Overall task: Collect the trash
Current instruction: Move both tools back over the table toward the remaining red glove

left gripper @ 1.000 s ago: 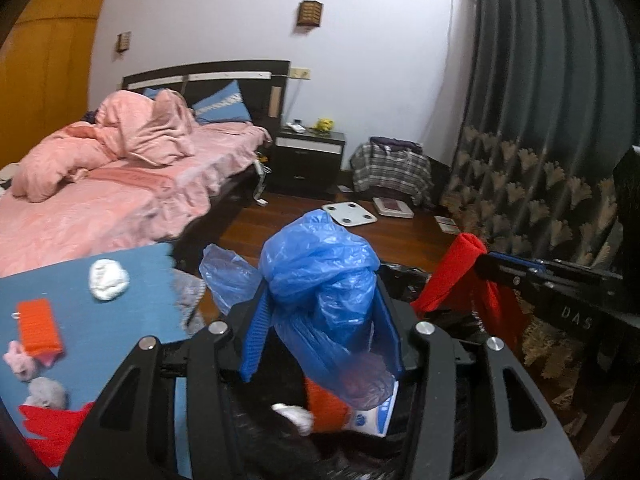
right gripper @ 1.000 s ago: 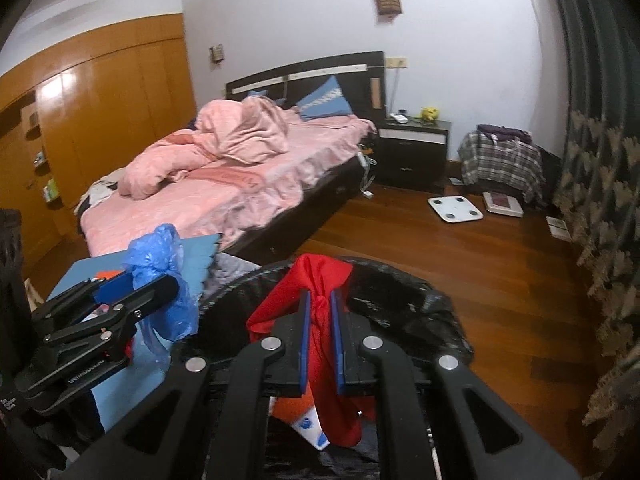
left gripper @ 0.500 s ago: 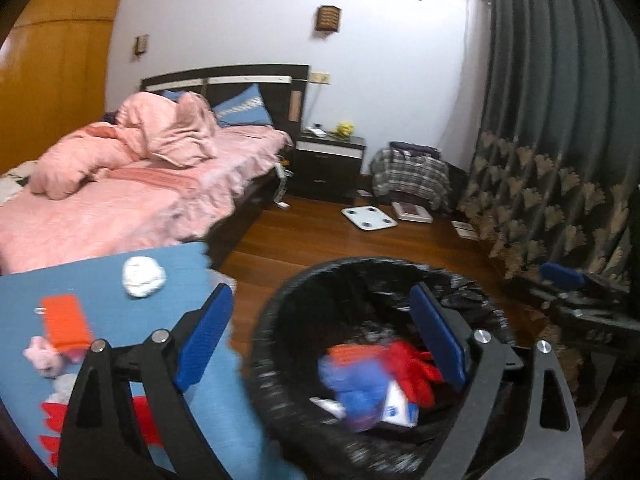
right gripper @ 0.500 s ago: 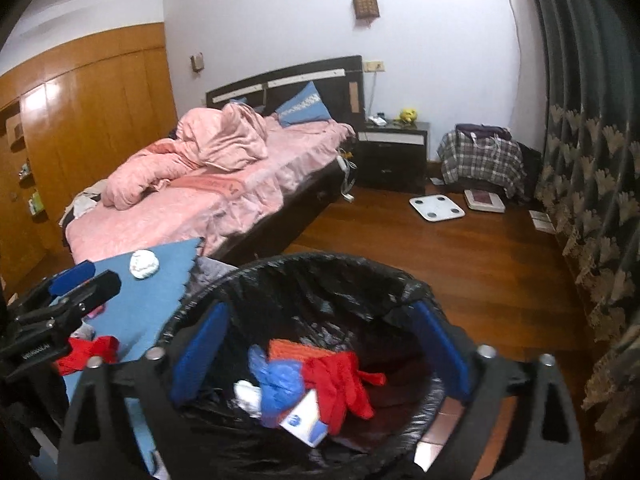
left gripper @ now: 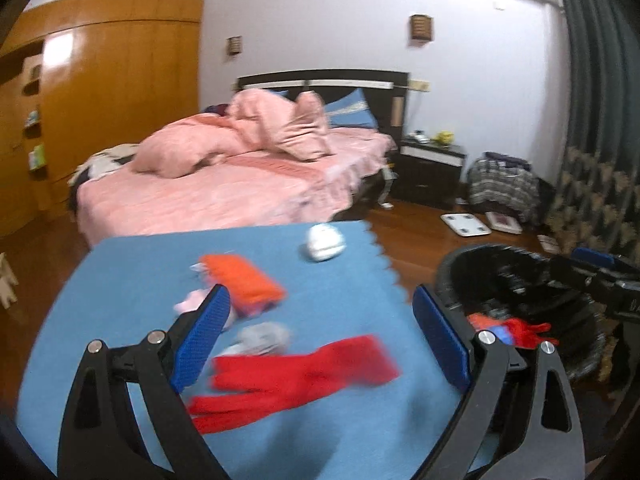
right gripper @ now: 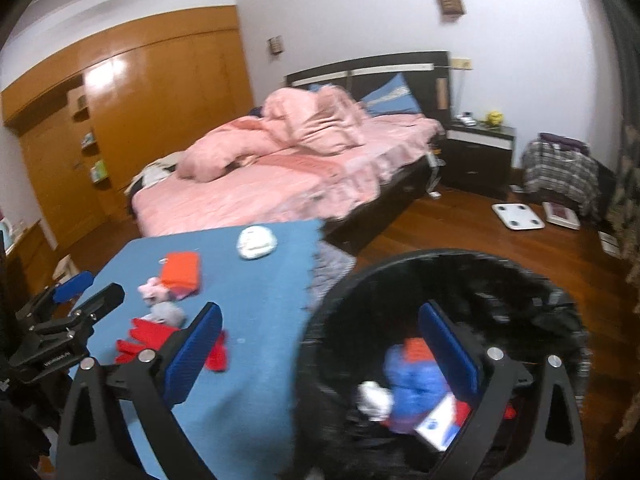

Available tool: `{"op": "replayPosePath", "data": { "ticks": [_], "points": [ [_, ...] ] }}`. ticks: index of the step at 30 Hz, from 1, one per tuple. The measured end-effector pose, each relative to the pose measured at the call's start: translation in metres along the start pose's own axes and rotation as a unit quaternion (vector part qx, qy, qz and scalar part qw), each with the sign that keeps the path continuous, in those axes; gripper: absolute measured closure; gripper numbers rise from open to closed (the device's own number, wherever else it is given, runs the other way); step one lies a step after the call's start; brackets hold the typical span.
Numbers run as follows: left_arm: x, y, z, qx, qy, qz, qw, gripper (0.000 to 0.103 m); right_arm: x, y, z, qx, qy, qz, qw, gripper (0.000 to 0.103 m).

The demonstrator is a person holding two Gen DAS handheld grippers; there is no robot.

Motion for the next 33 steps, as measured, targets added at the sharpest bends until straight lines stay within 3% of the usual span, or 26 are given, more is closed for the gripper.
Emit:
{"op": "replayPosePath", "data": {
  "ticks": [8, 16, 31, 33],
  "points": [
    [0.028, -0.021, -0.066, -0.062, -0.030, -0.018, 0.9975, 0.013, 0.023, 0.037, -0.081, -0.052, -0.041, -0.034, 0.997, 0.006],
    [0.046, -0.033, -0.104, -0.101, -0.053, -0.024, 0.9932, 0.013, 0.053, 0.080, -0.129, -0.063, -0.066, -0.075, 0.993, 0.006],
    [0.061, -0.035, -0.136, -0.125, -0.079, -0.038, 0.9883, 0.013, 0.080, 0.125, -0.162, -0.058, -0.091, -0.141, 0.984, 0.006],
    [0.062, -0.035, -0.137, -0.124, -0.083, -0.039, 0.9881, 0.013, 0.082, 0.129, -0.167, -0.058, -0.100, -0.149, 0.982, 0.010]
  ]
}}
Point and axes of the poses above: each gripper's, at about its wrist camera, not at the fingertips, and y roughly the way its jaws point, z to its right, x to its underside, the point moved 4 cm from there along y, roughly the way its jaws point, and after that the axes turned 8 degrees about x, right-handed, at the moved point
